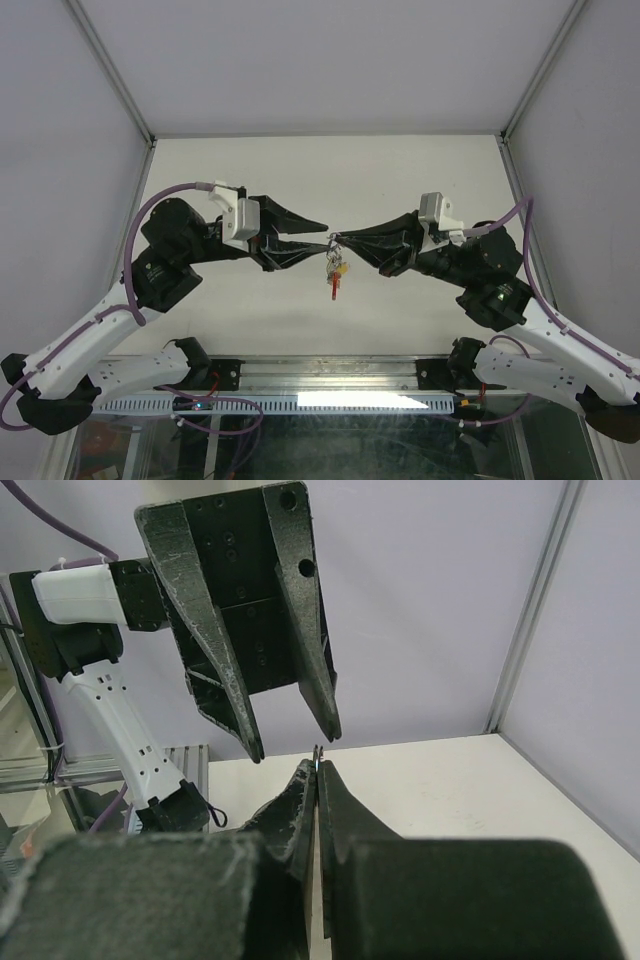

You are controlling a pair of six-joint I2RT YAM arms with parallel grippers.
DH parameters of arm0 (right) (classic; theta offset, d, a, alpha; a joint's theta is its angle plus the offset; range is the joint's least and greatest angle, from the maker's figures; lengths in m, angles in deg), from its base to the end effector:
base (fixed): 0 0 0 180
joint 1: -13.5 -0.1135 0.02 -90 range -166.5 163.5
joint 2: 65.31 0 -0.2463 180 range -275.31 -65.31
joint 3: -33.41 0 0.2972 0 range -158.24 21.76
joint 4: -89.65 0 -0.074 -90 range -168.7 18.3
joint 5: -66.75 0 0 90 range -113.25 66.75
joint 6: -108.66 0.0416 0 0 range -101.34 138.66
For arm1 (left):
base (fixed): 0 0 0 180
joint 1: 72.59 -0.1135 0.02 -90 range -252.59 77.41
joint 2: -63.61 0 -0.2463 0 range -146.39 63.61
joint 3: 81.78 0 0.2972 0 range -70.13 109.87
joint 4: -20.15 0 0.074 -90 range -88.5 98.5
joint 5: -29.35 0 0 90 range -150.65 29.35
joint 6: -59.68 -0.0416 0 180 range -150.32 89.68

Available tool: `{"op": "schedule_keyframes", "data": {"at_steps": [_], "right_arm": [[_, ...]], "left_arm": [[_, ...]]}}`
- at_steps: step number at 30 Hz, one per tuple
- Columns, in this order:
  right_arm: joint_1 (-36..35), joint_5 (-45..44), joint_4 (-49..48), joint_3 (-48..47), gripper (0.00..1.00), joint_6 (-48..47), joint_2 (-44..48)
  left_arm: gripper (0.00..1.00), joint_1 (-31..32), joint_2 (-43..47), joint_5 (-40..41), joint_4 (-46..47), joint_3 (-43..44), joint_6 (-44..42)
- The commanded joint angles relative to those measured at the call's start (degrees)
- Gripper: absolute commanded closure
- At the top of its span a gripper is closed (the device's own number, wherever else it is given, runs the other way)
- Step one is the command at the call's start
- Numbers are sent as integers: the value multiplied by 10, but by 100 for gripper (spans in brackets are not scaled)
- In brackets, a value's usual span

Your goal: Put the keys on the keyring

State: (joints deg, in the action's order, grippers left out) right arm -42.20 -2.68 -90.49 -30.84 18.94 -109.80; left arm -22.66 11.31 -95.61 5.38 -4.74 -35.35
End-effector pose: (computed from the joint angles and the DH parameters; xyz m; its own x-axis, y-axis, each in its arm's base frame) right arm 0.1176 0.1984 0.4250 0.1871 0.2824 -0.9409 -0.9605 0.2533 -0.1150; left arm 0.1400 -0.2034 0.4515 0.1979 -0.1236 -0.9724 0.9769 0.1069 0.1852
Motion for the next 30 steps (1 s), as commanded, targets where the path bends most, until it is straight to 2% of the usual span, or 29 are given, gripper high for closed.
{"op": "schedule_keyframes", "data": {"at_steps": [1,21,27,30], "right_arm": [[1,12,-57,-12,100,10,9],[0,27,-67,-10,100,21,7],[1,29,-68,-10,100,22,7],[1,29,-67,-11,100,22,6]], "left_arm": [[66,5,-3,-31,35,-3,13],[78,5,-14,-40,38,-10,11],[89,5,-15,-40,38,-11,12],[98,5,-15,-40,38,-12,12]]}}
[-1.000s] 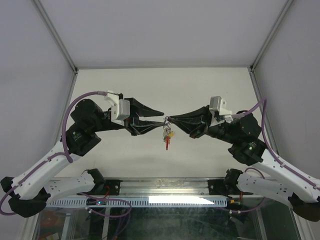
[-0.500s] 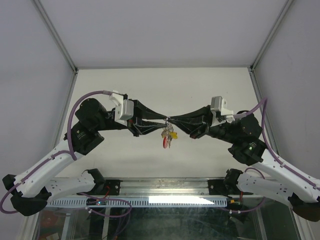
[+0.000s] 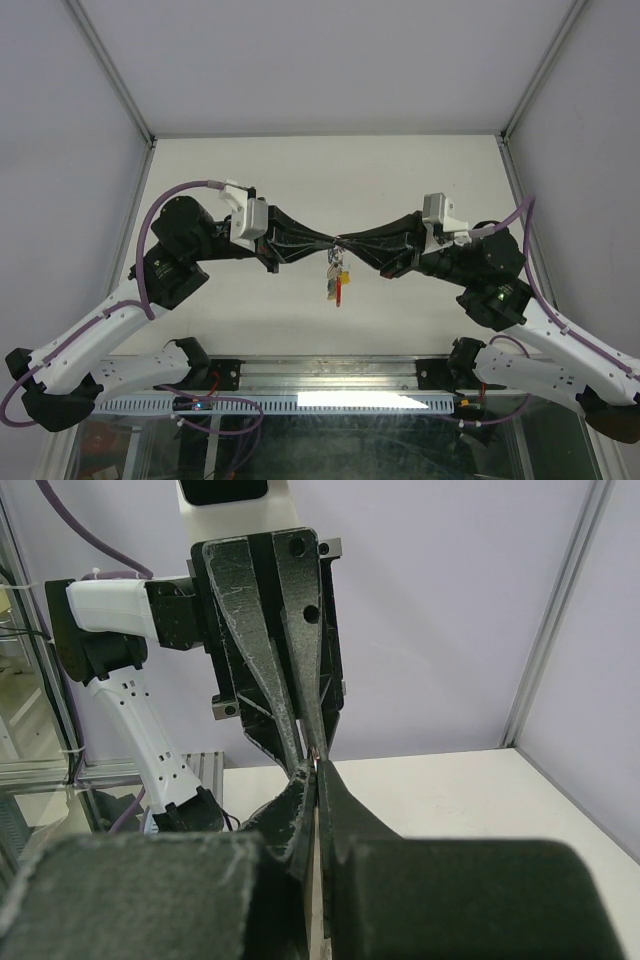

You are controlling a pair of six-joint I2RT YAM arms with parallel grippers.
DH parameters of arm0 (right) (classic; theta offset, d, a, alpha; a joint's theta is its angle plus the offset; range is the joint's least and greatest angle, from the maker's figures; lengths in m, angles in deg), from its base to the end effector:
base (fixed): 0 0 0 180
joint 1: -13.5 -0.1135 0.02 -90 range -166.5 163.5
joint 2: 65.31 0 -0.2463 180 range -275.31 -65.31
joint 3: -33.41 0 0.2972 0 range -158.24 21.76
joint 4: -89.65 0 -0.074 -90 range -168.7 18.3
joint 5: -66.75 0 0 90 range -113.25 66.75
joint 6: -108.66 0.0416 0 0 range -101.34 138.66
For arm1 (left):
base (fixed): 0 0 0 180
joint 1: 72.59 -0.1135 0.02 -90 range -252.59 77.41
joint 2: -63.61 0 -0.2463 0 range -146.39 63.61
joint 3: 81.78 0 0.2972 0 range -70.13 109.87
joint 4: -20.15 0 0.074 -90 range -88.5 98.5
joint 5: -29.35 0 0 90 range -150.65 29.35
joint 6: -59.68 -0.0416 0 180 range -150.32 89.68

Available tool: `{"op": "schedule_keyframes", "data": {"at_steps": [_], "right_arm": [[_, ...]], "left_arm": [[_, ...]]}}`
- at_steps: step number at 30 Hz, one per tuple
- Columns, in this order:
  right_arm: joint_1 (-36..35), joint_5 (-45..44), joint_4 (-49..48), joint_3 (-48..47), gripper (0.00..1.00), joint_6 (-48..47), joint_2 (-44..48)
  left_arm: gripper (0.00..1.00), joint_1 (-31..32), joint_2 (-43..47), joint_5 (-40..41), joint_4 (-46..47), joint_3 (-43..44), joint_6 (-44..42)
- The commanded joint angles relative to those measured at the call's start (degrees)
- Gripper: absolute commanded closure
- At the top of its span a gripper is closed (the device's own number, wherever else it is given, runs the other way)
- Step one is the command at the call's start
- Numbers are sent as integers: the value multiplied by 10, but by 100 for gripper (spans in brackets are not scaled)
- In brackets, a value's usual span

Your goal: Put the keys on the keyring

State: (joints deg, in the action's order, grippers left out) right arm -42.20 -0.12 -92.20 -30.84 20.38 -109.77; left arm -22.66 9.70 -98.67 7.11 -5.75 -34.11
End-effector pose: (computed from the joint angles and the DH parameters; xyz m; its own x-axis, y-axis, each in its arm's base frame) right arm 0.1151 0.1977 0.4280 0.1787 0.3110 -0.9334 -0.9713 0.2074 -0.1169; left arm 0.1450 -0.2122 0.4413 0.1671 -0.1177 -0.9789 0.9855 0.0496 0.1623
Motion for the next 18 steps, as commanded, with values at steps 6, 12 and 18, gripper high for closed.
{"op": "schedule_keyframes", "data": {"at_steps": [6,12,18], "right_arm": [[1,1,-28,-16,96,-1,8],[1,-3,58,-51,90,-6,18],[1,-17,212,-118,63,-76,5]], "left_arm": [[100,5,0,-4,6,7,-8],[100,5,-2,15,-56,26,-48],[100,5,-13,45,-156,64,-112]]}}
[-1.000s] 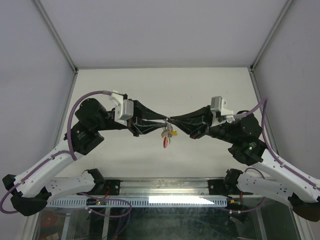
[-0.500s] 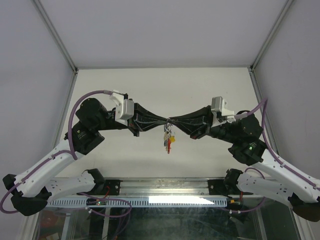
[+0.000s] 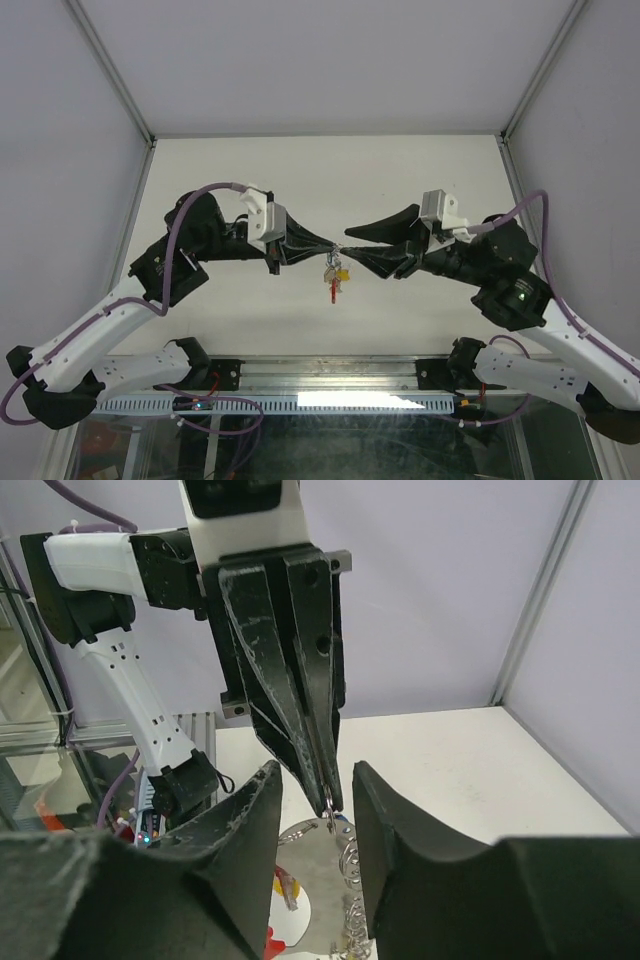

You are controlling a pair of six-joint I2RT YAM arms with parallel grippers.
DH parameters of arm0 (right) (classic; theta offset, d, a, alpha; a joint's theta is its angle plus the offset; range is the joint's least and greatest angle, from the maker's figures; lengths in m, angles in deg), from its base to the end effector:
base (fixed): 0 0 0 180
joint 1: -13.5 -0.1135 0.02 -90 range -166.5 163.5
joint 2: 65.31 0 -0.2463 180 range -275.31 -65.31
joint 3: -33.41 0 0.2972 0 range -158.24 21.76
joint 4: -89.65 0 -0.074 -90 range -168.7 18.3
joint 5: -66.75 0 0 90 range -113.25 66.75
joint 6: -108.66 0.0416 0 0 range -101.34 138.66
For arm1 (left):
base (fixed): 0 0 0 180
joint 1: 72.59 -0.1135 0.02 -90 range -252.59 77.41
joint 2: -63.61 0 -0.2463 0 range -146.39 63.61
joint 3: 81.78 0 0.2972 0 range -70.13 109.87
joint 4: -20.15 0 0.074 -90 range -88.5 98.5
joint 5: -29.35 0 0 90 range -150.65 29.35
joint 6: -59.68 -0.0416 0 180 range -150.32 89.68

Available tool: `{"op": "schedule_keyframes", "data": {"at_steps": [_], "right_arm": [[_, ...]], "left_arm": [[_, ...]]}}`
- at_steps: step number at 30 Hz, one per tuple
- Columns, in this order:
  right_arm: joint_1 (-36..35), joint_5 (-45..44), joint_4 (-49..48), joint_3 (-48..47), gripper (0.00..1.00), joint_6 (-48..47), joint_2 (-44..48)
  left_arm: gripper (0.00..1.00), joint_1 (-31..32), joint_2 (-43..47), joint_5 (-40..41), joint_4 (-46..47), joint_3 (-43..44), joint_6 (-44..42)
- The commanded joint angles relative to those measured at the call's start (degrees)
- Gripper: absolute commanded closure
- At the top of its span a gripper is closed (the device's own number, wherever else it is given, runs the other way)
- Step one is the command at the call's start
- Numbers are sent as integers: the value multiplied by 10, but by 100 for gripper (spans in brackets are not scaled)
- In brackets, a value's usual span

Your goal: Put the keys on the keyring

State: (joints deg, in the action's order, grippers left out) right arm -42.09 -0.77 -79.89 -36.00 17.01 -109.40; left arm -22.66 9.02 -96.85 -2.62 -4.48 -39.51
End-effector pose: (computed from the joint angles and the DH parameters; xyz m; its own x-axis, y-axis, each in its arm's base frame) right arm 0.1114 0.1908 0.4408 0.1728 0.2052 -0.9633 -0.9666 0.2233 -0.1258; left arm 0.1479 -0.2140 0.4289 0.1587 0.0116 -0.9873 0.9850 0.0665 0.1591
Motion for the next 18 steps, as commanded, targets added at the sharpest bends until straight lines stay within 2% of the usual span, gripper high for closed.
{"op": "schedule_keyframes", "data": {"at_steps": [1,12,18], "right_arm": [[0,-11,117,-78,63,-50,-5],[0,-13,319,-186,61,-129,-82],[0,3,340,-206,58,-142,-116]], "left_arm": [[100,5,-11,31,-77,58,-67],[100,4,-32,49,-201,103,-138],[100,4,-35,51,-227,115,-156]]}}
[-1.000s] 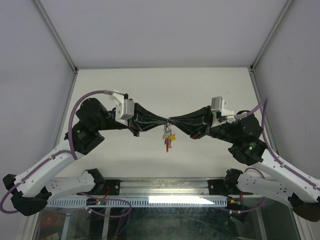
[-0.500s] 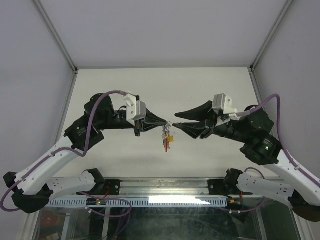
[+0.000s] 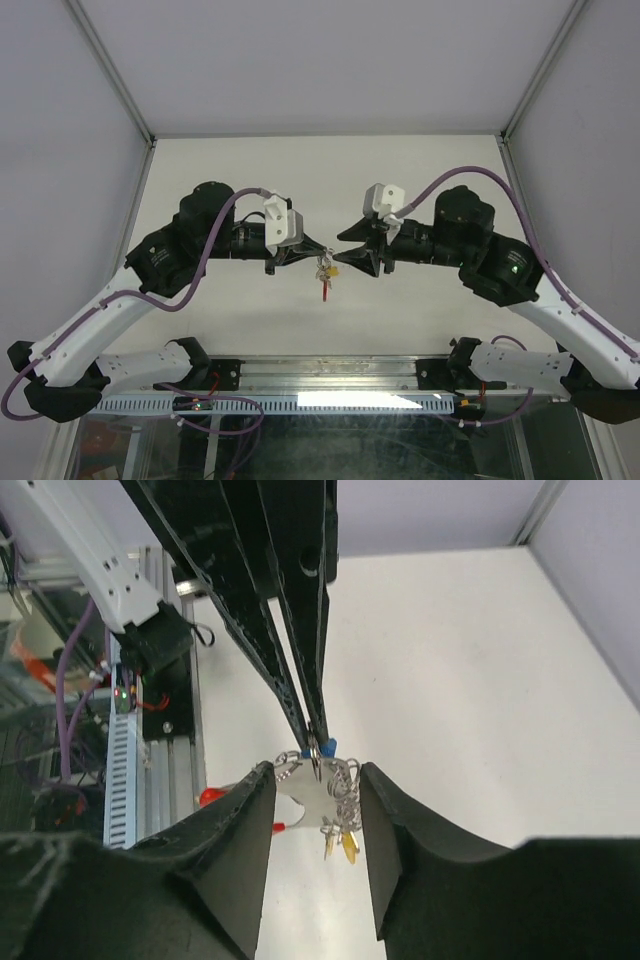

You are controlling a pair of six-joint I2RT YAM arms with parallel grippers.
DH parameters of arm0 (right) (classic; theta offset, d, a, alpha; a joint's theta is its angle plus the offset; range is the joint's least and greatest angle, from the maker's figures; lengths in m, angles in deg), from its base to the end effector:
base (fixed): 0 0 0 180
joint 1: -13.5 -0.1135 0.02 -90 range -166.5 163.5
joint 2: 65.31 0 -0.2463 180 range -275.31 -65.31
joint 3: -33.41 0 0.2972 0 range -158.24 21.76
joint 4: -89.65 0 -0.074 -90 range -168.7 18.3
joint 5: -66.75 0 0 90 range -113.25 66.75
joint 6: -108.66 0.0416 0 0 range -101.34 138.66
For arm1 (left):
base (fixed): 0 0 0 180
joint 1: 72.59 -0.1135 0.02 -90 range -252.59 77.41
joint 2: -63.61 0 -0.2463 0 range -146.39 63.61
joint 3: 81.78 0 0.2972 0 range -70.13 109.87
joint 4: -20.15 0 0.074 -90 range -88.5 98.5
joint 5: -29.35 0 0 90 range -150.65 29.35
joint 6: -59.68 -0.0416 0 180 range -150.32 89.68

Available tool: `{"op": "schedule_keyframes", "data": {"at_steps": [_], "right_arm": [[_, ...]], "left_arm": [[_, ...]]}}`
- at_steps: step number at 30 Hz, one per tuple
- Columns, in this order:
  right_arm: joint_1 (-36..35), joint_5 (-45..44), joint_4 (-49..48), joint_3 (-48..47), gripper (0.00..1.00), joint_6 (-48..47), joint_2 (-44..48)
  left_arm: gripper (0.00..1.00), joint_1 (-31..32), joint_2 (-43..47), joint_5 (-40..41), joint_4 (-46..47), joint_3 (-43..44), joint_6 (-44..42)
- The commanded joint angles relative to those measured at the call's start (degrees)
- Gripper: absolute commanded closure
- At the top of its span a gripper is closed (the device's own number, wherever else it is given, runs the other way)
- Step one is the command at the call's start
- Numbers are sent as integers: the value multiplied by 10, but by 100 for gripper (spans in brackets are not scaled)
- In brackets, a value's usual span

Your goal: Put the keys on the keyring

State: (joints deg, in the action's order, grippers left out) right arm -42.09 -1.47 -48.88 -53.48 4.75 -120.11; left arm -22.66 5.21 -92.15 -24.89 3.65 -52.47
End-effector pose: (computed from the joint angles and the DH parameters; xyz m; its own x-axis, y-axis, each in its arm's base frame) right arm 0.1234 0.2075 0.4543 0.1445 -0.1841 -0.9722 -0.9666 0.1839 -0.1785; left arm 0.1506 -0.2128 0.4245 0.1823 0.2827 -0.9417 0.9756 0.0670 0.2089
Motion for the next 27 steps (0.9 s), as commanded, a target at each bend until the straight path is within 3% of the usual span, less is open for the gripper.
{"op": "schedule_keyframes", "data": {"at_steps": [1,10,27], "right_arm": [[0,13,30,-33,58,-19,-13],[0,40,35,-43,56,-21,-32],[0,51,50,-60,71,-43,-65]], "left_arm": [[100,5,3,1,-6,35,-27],[100,5,2,-18,-17,41,-31],[100,5,1,-36,-21,39,-37]]}}
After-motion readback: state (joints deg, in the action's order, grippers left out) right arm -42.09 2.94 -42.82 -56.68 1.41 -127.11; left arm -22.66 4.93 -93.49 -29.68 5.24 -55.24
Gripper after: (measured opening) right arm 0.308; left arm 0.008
